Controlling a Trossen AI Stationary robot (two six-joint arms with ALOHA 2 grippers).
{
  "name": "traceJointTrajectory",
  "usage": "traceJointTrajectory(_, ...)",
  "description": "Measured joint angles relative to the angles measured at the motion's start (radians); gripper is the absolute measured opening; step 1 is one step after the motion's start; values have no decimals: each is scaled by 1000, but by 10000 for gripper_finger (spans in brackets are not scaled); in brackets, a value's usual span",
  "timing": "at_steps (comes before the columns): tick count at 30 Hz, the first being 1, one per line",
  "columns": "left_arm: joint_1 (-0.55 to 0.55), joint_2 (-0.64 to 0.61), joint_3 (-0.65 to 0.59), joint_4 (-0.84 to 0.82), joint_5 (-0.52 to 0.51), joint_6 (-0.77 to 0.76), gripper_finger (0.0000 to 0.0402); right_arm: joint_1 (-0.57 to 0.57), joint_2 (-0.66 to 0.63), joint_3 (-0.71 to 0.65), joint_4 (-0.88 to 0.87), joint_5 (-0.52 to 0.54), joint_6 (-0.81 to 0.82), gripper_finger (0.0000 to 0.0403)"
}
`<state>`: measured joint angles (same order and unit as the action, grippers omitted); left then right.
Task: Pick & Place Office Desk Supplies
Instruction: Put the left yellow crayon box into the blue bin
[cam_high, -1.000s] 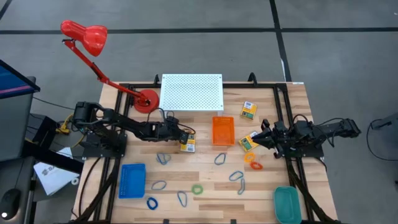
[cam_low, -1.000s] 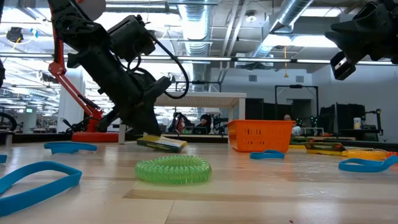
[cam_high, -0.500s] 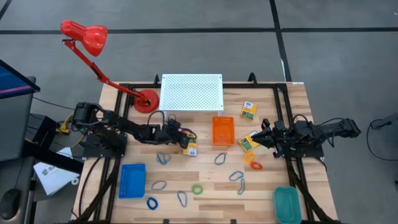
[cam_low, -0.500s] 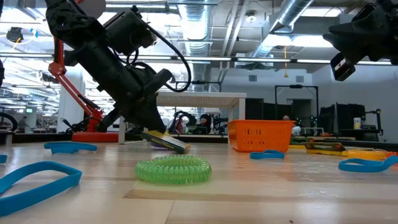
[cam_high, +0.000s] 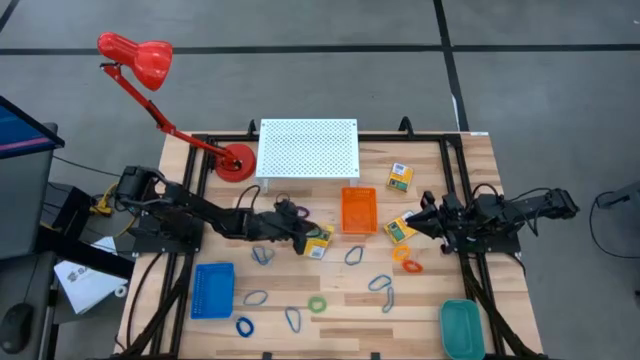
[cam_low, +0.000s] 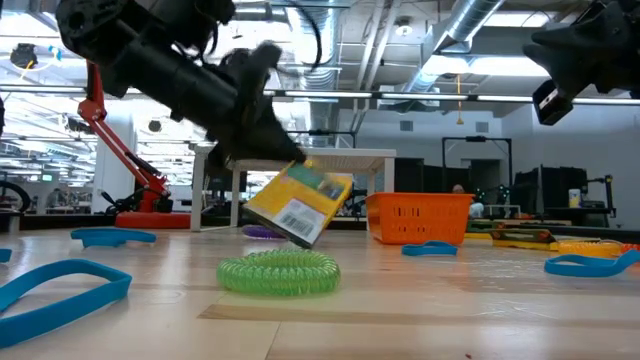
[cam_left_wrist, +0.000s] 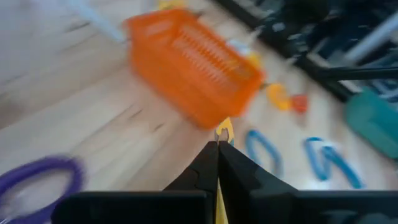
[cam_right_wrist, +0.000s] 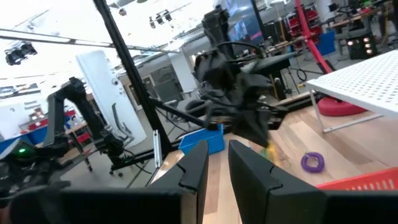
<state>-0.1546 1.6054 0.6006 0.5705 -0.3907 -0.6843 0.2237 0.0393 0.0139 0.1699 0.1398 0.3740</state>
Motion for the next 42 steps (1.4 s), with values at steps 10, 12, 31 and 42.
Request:
traceJointTrajectory(10,-52,-113,0,74,3,133,0,20,5,0,35,12,-9,73)
traceJointTrajectory(12,-60,-155,0,80,2,169,0,33,20,0,63,12,-11,86)
traceJointTrajectory(31,-21,-231,48,268,77,396,0,55,662,254,340,93,-187,241)
traceJointTrajectory(42,-30,-230,142,235,114,505,0,7,1037,520,266,97,-218,224)
